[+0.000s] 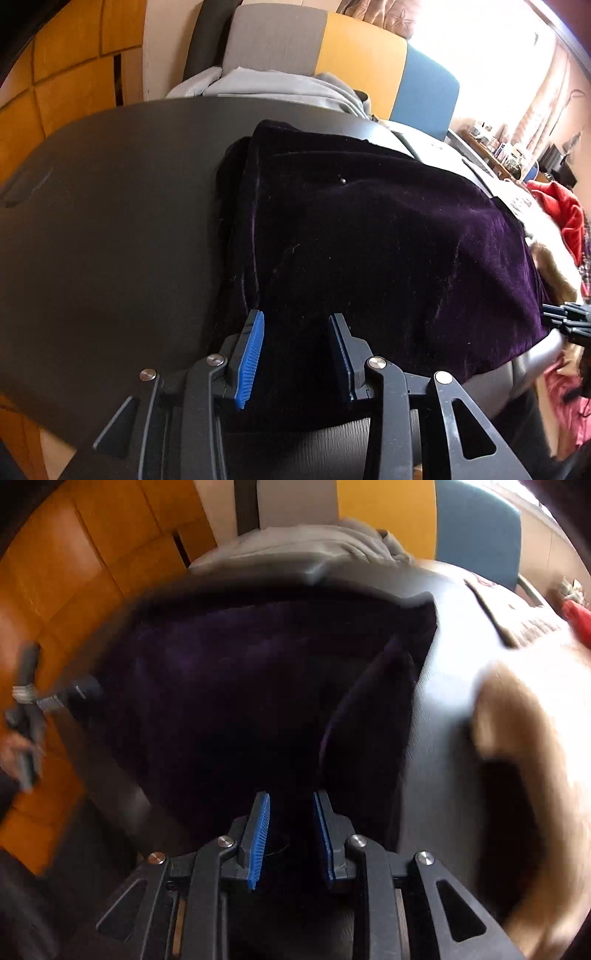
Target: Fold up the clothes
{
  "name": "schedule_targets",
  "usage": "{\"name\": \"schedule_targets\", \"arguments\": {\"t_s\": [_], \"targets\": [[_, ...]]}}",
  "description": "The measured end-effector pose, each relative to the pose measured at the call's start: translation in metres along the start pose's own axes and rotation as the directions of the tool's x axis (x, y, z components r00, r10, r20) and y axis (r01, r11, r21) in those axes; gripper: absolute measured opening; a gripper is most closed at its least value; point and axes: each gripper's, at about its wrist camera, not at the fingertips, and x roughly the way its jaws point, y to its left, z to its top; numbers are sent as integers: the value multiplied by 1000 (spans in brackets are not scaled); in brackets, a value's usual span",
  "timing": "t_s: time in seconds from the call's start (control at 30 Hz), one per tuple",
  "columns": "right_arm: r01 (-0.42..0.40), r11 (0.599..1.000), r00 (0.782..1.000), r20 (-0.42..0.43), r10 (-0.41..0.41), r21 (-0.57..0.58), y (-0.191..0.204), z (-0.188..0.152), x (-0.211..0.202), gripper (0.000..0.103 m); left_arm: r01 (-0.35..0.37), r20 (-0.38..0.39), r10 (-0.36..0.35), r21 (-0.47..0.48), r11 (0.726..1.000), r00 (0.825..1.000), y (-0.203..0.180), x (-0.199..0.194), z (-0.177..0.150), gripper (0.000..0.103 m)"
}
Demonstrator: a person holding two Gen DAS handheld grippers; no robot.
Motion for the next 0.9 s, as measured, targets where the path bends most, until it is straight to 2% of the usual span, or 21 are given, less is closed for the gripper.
{"name": "schedule_targets", "arguments": {"t_s": [0.1,0.2,0.27,0.4,0.5,0.53,0.6,0.67,0.73,0.8,0.9], "targets": [[28,999,1000,-16,-27,18,-11,-31,-14,20,32,3,-32,-33,999,999,6,-13,-20,31],[-24,995,1000,6,23,94,-30,-51,-23,17,45,-3,-46,-59,997,999,6,-21,-32,30],[-34,994,999,9,33,101,-30,-63,-27,17,42,-15,-43,-62,997,999,2,-24,-40,30],[-45,994,998,-31,48,104,-31,-74,-30,18,12,-46,-15,-55,998,999,-7,-32,-47,30],[-22,993,997,-72,31,120,-31,-64,-34,20,26,2,-26,-66,997,1000,-8,-48,-31,36],[-10,993,998,-54,16,118,-32,-56,-36,21,39,30,-37,-50,998,999,-11,-53,-20,38],[-11,993,1000,-3,12,117,-32,-35,-41,23,69,76,-70,12,998,995,-18,-60,6,50],[-25,996,999,46,21,87,-26,-7,-38,26,98,102,-107,95,991,989,-29,-60,31,56],[-24,998,997,69,20,60,-19,14,-27,28,113,111,-135,184,976,985,-44,-53,59,58],[3,1000,998,70,-5,28,-5,30,-10,29,125,86,-155,281,951,984,-59,-35,85,59],[27,999,996,79,-28,17,-3,54,18,29,131,-10,-140,433,892,990,-85,5,105,59]]}}
